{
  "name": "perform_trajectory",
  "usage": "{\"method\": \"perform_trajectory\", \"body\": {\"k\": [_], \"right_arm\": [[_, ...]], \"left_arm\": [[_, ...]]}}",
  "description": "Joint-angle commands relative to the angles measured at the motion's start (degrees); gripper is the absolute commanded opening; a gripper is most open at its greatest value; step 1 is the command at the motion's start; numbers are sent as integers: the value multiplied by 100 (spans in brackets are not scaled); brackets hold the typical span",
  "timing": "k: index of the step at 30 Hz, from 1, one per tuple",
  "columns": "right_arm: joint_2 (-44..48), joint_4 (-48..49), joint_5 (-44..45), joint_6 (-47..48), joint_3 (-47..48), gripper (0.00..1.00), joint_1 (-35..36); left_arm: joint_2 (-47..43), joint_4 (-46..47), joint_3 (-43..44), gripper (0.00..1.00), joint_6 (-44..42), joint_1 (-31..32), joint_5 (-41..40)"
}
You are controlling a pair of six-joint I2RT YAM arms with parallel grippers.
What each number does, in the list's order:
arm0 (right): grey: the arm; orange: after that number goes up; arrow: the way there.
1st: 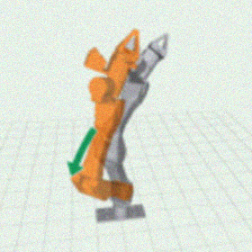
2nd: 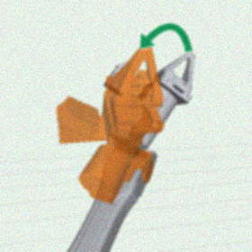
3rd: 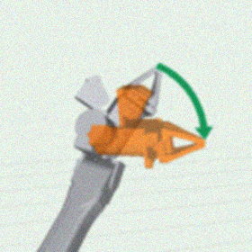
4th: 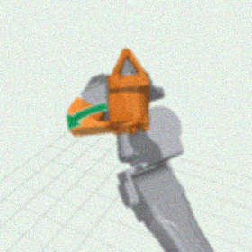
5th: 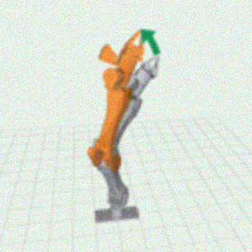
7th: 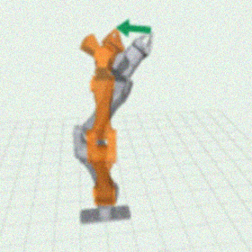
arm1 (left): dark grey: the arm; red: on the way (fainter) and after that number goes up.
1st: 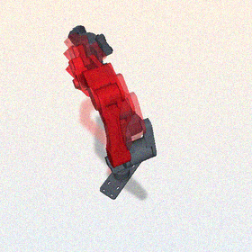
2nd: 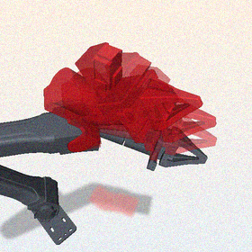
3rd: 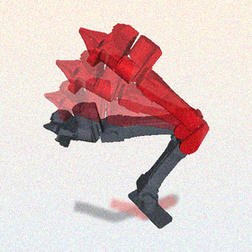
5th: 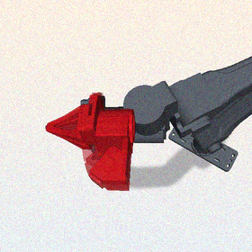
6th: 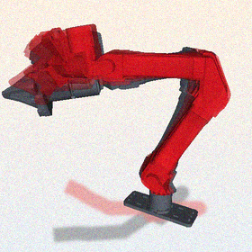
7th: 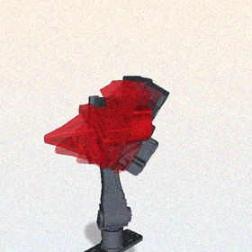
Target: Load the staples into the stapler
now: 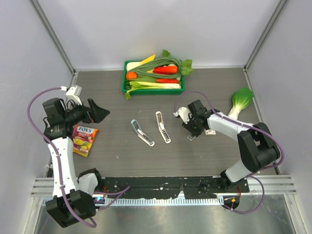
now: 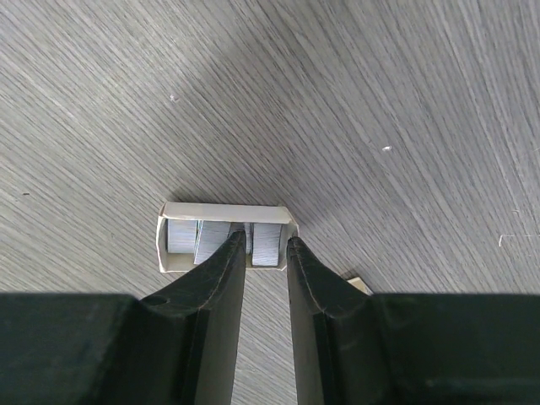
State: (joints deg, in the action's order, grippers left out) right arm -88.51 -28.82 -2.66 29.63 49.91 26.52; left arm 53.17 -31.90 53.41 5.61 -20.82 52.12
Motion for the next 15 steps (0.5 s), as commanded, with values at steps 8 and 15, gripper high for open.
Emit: {"method": "perform_trajectory", "body": {"k": [8,15], "right_arm": [[-8,61,-165,17,28,31,-7],[-70,52,-156,34,28,23,-7]], "left_arm": [[-78,272,-23,100,55,-71,158],[-96,281,-23,100,55,-98,176]]}}
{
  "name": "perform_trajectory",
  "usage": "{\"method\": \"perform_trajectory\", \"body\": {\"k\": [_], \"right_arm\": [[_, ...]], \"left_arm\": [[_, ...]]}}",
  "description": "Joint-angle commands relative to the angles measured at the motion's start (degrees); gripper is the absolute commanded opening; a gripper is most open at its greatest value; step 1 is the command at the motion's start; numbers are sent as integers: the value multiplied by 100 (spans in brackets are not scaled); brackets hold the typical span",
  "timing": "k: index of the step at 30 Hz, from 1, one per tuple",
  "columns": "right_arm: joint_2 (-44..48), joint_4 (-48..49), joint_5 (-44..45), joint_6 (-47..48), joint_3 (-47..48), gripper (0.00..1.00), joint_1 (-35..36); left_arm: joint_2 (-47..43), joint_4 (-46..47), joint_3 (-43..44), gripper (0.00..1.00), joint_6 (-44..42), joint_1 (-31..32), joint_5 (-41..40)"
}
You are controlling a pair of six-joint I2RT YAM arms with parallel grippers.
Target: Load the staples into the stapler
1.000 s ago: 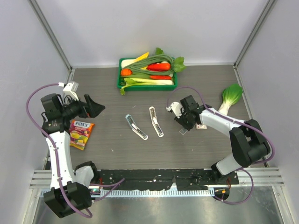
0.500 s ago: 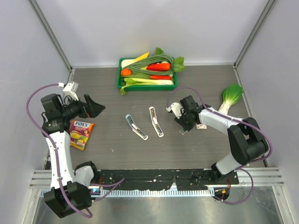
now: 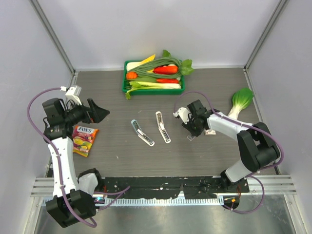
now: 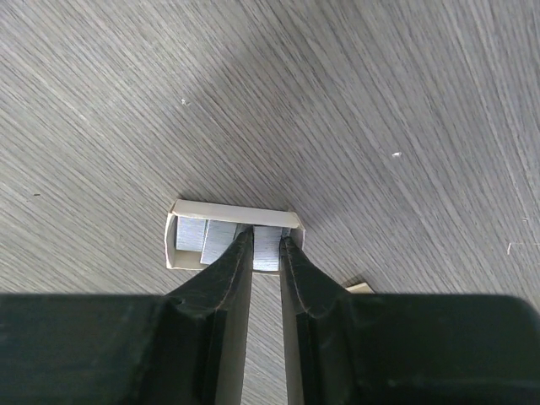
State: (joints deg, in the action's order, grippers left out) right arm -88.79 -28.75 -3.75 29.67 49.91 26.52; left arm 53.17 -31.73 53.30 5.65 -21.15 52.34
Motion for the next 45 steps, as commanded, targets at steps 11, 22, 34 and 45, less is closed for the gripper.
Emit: {"method": "perform_trajectory", "body": {"k": [11,22,34,45], "right_arm": [[291,45,50,-14,106,15,-7],[512,-69,67,-49,335,14,-7],[-1006,247,348,-585,1626,14,28],[-1483,511,788,-1007,1706,16,169]], "left_arm": [[-105,272,-21,100,68,-74,172],[-114,299,-39,100,85,-91,189],[-131,360,-83,100,121,-153,163],[-122,386,-92,100,121,-162,180]]}}
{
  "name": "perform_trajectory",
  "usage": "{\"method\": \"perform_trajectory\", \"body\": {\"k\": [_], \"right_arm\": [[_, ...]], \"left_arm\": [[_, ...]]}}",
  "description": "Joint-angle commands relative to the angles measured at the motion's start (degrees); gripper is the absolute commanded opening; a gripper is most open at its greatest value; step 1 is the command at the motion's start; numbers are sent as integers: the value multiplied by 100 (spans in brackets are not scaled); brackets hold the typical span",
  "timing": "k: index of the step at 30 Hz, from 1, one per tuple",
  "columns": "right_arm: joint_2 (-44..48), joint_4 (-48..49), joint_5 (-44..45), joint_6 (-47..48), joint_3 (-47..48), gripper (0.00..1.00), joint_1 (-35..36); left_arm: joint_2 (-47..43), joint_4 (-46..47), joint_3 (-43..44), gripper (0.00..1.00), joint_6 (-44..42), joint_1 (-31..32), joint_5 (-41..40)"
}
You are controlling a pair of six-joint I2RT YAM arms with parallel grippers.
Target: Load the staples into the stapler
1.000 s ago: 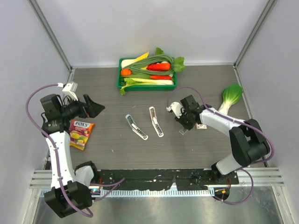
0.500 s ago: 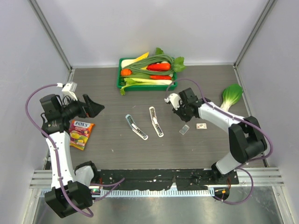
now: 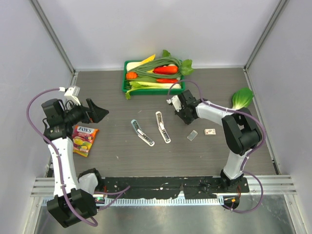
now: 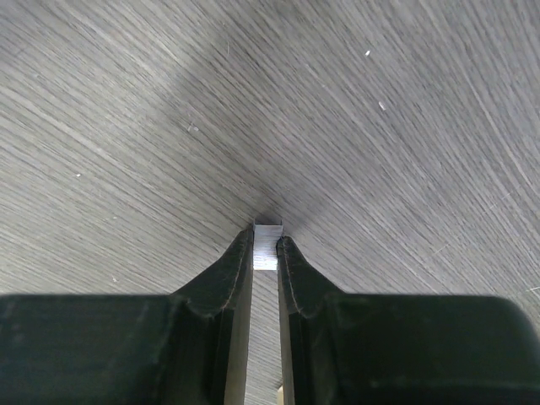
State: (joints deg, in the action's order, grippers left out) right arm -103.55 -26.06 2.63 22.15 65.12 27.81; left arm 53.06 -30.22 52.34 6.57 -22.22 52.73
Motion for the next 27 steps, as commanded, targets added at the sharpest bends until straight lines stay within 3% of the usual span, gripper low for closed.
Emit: {"method": "perform_trajectory", "body": {"k": [1,5,11,27], "right_arm": [[-25,225,132,-264,168,17,40],[-69,189,115,-282,176,29,49],[-104,198,141,-229,238,38,49],[-359,-30,-175,-44,405,35,5]], "left_arm": [[-111,236,5,100,29,-55,132],[-103,236,5,100,29,-63,132],[-85,236,5,100,29,-63,132],[-112,227,5,100,29,-125,150]]}}
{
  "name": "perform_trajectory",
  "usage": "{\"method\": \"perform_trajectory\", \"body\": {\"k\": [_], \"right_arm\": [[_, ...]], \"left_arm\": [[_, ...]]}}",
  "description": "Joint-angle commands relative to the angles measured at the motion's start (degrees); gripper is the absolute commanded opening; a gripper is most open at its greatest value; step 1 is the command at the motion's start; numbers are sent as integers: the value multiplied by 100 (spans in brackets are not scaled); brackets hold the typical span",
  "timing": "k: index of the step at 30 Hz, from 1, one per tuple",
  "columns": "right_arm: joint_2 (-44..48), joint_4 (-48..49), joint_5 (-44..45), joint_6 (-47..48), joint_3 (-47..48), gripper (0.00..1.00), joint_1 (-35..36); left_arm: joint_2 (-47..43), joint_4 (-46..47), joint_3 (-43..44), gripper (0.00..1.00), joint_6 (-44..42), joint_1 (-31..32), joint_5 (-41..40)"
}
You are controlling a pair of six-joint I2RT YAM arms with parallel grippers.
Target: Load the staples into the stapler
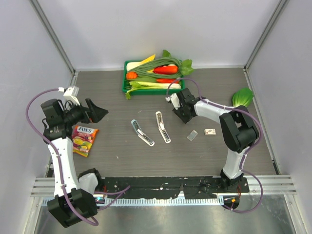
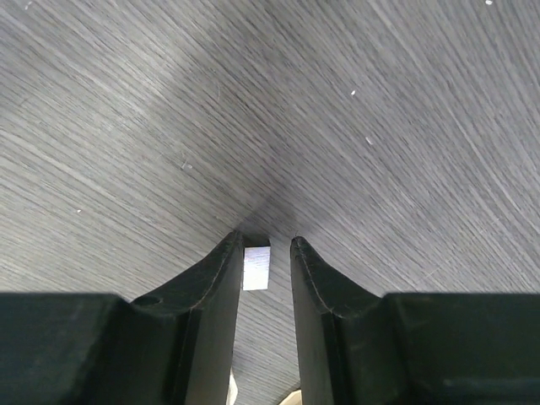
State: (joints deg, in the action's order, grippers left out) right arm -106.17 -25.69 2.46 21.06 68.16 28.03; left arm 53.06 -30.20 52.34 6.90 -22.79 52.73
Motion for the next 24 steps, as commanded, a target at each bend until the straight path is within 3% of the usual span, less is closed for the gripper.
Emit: {"method": "perform_trajectory", "body": {"k": [1,16,24], "right_arm": [[-97,-94,-175,56,92,33,-43],[-202,-322,-887,12,92,27,-368],[-159,-445,-975,82,83,32,-535]], "left_arm": [[-129,233,5,100,-4,-59,150],[-129,233,5,100,22,-95,203],[-138,225,5,100,22,-130,238]]}}
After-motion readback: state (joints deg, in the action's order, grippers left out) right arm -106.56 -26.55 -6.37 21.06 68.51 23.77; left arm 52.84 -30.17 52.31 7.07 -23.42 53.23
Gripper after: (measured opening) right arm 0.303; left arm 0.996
